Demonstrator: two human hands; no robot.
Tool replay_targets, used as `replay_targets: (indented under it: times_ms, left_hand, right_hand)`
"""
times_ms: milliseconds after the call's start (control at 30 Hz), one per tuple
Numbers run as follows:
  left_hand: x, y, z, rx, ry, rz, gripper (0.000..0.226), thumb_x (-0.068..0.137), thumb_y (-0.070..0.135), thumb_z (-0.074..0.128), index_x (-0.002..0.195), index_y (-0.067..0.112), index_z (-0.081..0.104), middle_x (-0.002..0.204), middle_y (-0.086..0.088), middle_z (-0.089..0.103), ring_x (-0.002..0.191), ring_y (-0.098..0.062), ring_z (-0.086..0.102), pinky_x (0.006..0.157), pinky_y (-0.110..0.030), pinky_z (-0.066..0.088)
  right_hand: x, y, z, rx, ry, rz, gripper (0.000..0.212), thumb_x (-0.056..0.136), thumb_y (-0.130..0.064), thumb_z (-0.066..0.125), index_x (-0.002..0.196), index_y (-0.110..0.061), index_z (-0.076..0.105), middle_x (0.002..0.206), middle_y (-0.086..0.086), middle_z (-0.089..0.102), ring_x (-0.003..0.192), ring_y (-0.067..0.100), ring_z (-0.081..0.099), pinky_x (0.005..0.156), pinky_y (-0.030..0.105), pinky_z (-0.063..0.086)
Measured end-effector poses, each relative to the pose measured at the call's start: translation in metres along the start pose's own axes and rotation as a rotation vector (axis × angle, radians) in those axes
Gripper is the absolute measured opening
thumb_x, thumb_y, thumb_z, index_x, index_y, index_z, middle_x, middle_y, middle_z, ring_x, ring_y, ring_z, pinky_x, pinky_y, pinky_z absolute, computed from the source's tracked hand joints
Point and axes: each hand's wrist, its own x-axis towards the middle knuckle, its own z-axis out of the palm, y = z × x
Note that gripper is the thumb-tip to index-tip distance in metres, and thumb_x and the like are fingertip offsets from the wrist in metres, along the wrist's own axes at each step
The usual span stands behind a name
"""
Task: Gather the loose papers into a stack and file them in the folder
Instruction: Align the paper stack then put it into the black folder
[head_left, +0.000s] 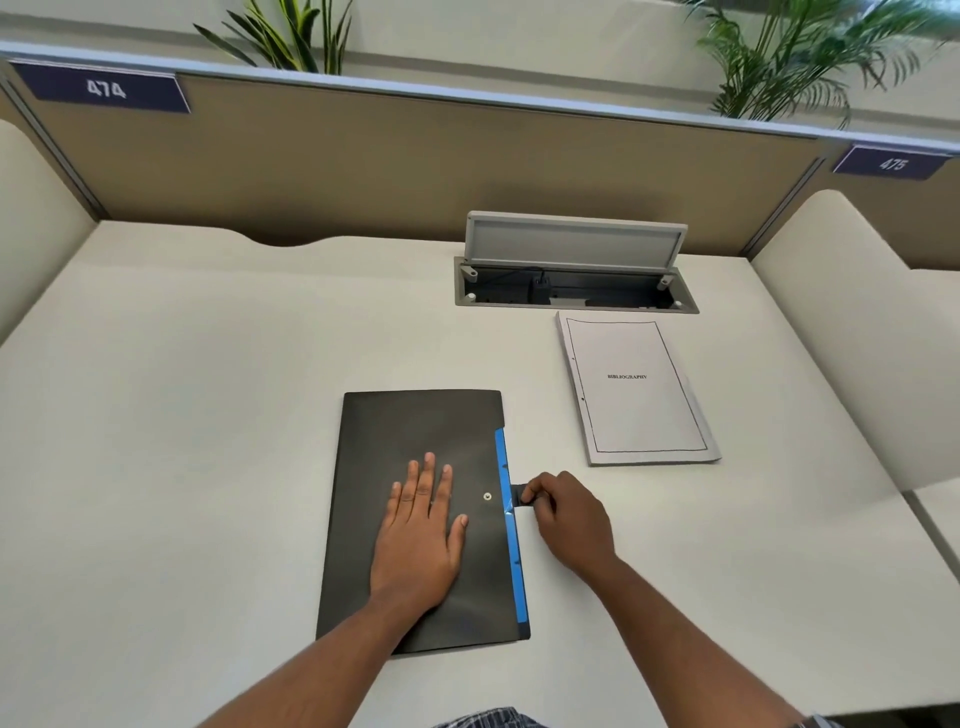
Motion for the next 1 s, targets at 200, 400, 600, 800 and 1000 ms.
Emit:
replay_targets:
  times_ms: [200,400,600,800,1000]
  left_hand:
    - [0.003,0.003,-0.007,-0.027,-0.020,-0.004,0.066,0.100,0.051,0.025,0.157,0.026,0.006,0.165,0.003,-0.006,0.151,-0.016,-0.012,0.123,-0.043,0.000]
    - [0.016,0.029,-0.020,-0.200,0.057,-0.084,0.060,0.097,0.044,0.043,0.151,0.018,0.031,0.163,0.003,0.016,0.152,-0.015,-0.001,0.122,-0.039,-0.007]
    - [0.067,0.092,-0.035,-0.474,0.121,-0.094,0.056,0.095,0.012,0.041,0.151,0.017,0.031,0.162,0.004,0.021,0.151,-0.013,0.006,0.123,-0.033,-0.002]
    - [0.115,0.154,-0.040,-0.611,0.099,-0.072,0.053,0.091,0.006,0.044,0.140,0.025,0.046,0.155,0.013,0.033,0.143,-0.007,0.028,0.115,-0.029,0.027]
    - [0.155,0.179,-0.018,-0.432,-0.089,-0.009,0.057,0.097,0.022,0.051,0.150,0.031,0.032,0.161,0.015,0.018,0.144,-0.015,0.027,0.111,-0.037,0.036]
  right_hand:
    - [-0.006,0.002,0.004,-0.017,0.078,-0.015,0.020,0.098,-0.020,0.053,0.094,-0.036,0.065,0.096,-0.009,0.048,0.064,0.014,0.057,0.058,0.034,0.053]
    - [-0.009,0.015,-0.007,0.168,0.071,-0.101,0.012,0.093,-0.045,0.066,0.105,-0.046,0.067,0.127,-0.017,0.039,0.072,0.003,0.064,0.069,0.017,0.052]
    - [0.015,0.023,-0.050,0.328,0.169,-0.087,0.032,0.090,-0.068,0.054,0.116,-0.050,0.060,0.118,-0.017,0.048,0.068,0.008,0.064,0.066,0.023,0.055]
    - [0.077,0.063,-0.114,0.321,0.315,0.120,0.005,0.093,-0.033,0.070,0.098,-0.032,0.069,0.111,-0.005,0.063,0.078,0.005,0.067,0.075,0.032,0.052]
    - [0.137,0.121,-0.155,0.065,0.237,0.364,0.051,0.093,-0.034,0.067,0.138,-0.013,0.058,0.141,0.014,0.048,0.131,0.038,0.045,0.102,0.045,0.046]
